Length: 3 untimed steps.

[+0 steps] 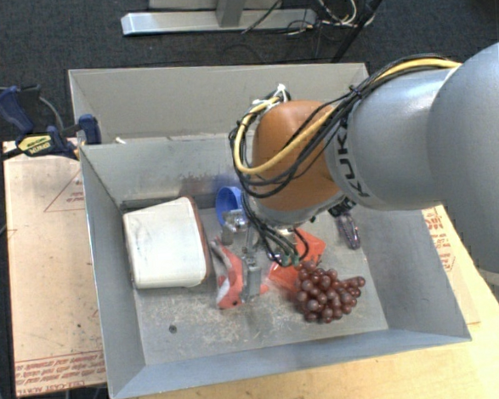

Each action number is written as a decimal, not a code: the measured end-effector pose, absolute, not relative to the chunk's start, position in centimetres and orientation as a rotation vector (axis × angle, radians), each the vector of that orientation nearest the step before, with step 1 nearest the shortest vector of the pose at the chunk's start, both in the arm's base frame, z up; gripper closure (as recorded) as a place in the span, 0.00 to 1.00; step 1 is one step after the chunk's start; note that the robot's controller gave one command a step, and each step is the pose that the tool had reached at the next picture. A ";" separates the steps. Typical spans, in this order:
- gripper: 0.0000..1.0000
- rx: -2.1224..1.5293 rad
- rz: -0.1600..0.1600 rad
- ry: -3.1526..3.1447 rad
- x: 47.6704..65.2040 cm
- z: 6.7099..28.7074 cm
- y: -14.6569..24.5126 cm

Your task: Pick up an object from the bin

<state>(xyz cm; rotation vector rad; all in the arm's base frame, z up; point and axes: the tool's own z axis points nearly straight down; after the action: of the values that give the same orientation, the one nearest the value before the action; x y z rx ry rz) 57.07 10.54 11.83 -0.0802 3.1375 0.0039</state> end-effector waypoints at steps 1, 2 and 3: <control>0.00 -0.135 0.004 3.134 56.8 9.3 9.8; 1.00 -0.379 0.010 3.110 56.8 7.4 9.4; 1.00 -0.378 0.010 3.110 56.8 7.4 9.4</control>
Offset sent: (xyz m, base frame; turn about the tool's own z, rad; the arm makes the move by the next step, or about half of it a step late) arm -0.0053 -0.0140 -0.0483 -0.1936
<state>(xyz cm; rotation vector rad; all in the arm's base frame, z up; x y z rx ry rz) 56.77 9.39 7.40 -0.3784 3.1102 0.0104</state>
